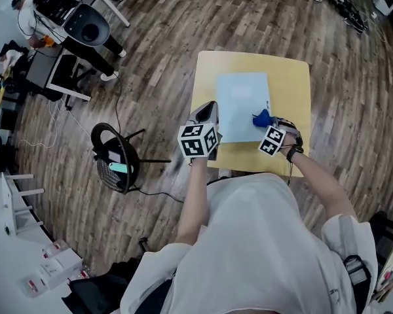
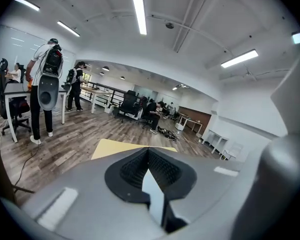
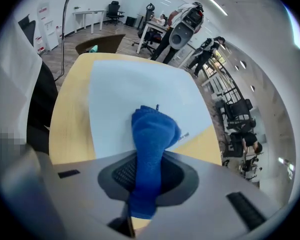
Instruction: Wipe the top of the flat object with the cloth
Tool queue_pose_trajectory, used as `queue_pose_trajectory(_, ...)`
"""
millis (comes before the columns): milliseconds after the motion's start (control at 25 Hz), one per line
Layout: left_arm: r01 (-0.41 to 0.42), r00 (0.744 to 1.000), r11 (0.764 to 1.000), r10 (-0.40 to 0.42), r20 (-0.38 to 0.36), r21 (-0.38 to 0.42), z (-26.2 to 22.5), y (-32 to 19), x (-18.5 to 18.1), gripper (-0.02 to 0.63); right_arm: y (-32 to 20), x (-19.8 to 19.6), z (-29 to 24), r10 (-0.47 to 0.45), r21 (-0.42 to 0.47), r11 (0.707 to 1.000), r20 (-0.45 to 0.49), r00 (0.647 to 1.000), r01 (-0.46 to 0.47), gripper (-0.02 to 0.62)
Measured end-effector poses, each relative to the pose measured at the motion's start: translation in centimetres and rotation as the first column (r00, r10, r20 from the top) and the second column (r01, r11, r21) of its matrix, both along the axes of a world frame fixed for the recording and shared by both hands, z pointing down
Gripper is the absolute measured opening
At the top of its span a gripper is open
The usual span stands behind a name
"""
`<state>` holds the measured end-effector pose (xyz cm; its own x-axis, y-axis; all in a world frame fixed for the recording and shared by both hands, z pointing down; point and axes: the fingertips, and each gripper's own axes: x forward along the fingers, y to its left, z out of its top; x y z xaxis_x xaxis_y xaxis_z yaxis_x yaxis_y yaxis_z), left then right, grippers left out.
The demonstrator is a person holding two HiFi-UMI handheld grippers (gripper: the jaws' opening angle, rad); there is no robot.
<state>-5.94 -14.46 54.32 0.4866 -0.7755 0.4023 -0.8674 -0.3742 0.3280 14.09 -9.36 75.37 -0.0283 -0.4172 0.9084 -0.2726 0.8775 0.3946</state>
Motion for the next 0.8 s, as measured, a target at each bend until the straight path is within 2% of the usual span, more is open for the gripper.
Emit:
queue_pose_trajectory(200, -0.050, 0.999, 0.999, 0.050, 0.008, 0.002, 0.0, 0.0, 2.3, 0.011, 0.7, 1.9, 0.2, 0.083, -0.030, 0.996, 0.028, 0.996, -0.082, 0.066)
queue_pose_trajectory(320, -0.044, 0.999, 0.999, 0.044, 0.011, 0.001, 0.0, 0.0, 2.2, 0.011, 0.8, 1.6, 0.0, 0.088, -0.035, 0.996, 0.039, 0.995, -0.087, 0.066)
queue_pose_trajectory(400, -0.021, 1.000, 1.000, 0.021, 0.011, 0.003, -0.1, -0.1, 1.4, 0.011, 0.6, 0.4, -0.9, 0.088, -0.035, 0.996, 0.089, 0.992, -0.085, 0.066)
queue_pose_trajectory(560, 0.072, 0.997, 0.997, -0.073, 0.012, 0.017, -0.4, 0.1, -1.7, 0.011, 0.5, -4.7, -2.9, 0.011, -0.036, 0.999, 0.182, 0.983, -0.004, 0.066)
queue_pose_trajectory(800, 0.215, 0.976, 0.976, -0.215, 0.011, 0.024, -0.5, 1.6, -7.5, 0.011, 0.8, -15.1, -3.7, -0.183, -0.024, 0.981, 0.232, 0.955, 0.193, 0.066)
